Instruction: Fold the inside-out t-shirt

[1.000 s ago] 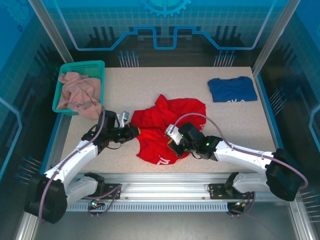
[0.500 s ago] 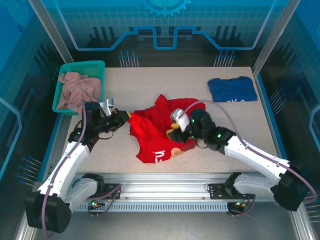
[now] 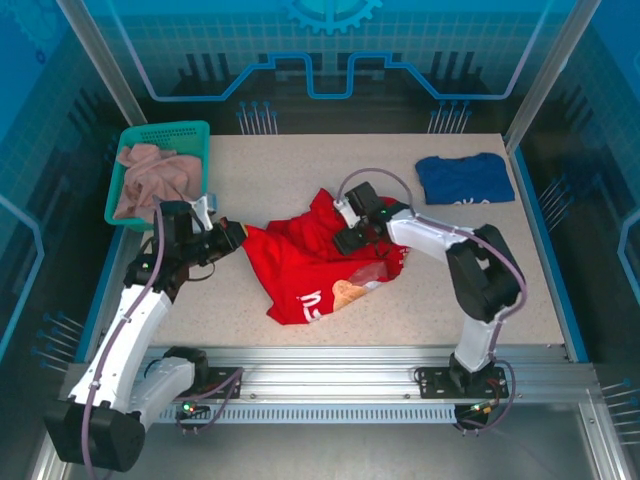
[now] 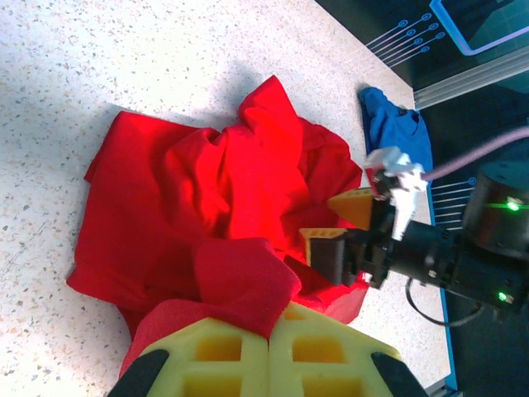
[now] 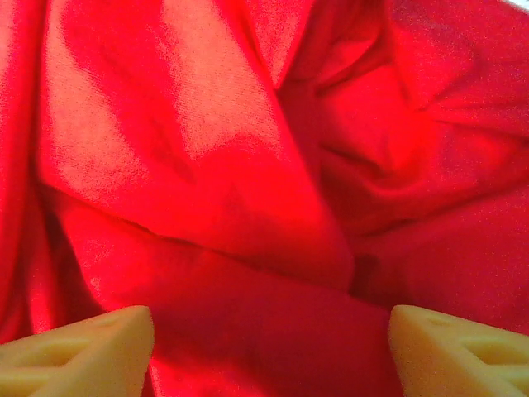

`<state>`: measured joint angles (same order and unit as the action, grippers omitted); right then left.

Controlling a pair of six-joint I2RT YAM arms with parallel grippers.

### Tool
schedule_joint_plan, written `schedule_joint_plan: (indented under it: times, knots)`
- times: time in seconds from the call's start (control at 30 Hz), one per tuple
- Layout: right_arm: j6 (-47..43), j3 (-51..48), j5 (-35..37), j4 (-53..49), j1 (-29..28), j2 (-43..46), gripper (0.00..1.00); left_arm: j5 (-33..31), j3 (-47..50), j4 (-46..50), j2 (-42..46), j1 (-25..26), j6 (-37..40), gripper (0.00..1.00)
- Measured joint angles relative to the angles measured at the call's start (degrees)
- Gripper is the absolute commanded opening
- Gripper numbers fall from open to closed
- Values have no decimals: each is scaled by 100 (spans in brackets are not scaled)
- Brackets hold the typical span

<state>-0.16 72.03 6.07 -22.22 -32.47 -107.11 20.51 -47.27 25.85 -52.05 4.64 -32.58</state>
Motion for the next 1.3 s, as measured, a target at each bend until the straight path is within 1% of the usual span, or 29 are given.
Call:
schedule_joint_plan:
  times: [0.03, 0.07, 0.1, 0.17, 0.27, 0.37, 0.43, 0.53, 0.67, 0.77, 0.83, 0.87, 0.93, 1.0, 1.13, 1.23, 1.3]
  knots:
    - [-103, 197, 42, -109, -15, -208, 74, -9, 0, 11, 0, 0, 20, 0]
    - [-195, 400, 83, -236, -28, -409, 69, -20, 0, 28, 0, 0, 42, 0]
    - [-278, 568, 118, -337, -35, -570, 61, -37, 0, 50, 0, 0, 70, 0]
    - [-369, 835, 221, -553, -50, -826, 35, -105, 0, 107, 0, -7, 131, 0]
    - [-391, 944, 299, -874, -46, -885, 1, -247, -22, 221, 0, -39, 177, 0]
    - [-310, 933, 315, -1054, 44, -769, 0, -382, -98, 337, 0, -118, 245, 0]
    - [-229, 798, 203, -1078, 208, -446, 0, -424, -249, 433, -2, -229, 264, 0]
    - [17, 455, -302, -1051, 678, 573, 0, -426, -673, 549, -50, -455, 280, 0]
    - [487, 103, -1093, -717, 1572, 2297, 0, -420, -1482, 599, -142, -715, 382, 0]
    - [807, -160, -1438, -522, 1947, 3126, 0, -396, -1845, 599, -181, -772, 490, 0]
    - [986, -367, -1556, -516, 2033, 3368, 0, -354, -1869, 634, -186, -780, 579, 0]
    - [1075, -501, -1576, -518, 2063, 3405, 2, -332, -1853, 691, -201, -780, 605, 0]
    - [1233, -807, -1569, -529, 2109, 3377, 8, -317, -1759, 780, -219, -787, 675, 0]
    - [1394, -1180, -1545, -573, 2162, 3327, 12, -317, -1624, 894, -223, -793, 763, 0]
    - [1773, -1904, -1460, -695, 2190, 3261, 29, -319, -1401, 1143, -247, -824, 922, 0]
    - [1919, -2227, -1130, -901, 2149, 3230, 38, -315, -1320, 1189, -278, -828, 1010, 0]
    - [1928, -2264, -780, -1071, 1965, 3230, 44, -313, -1283, 1202, -302, -828, 1040, 0]
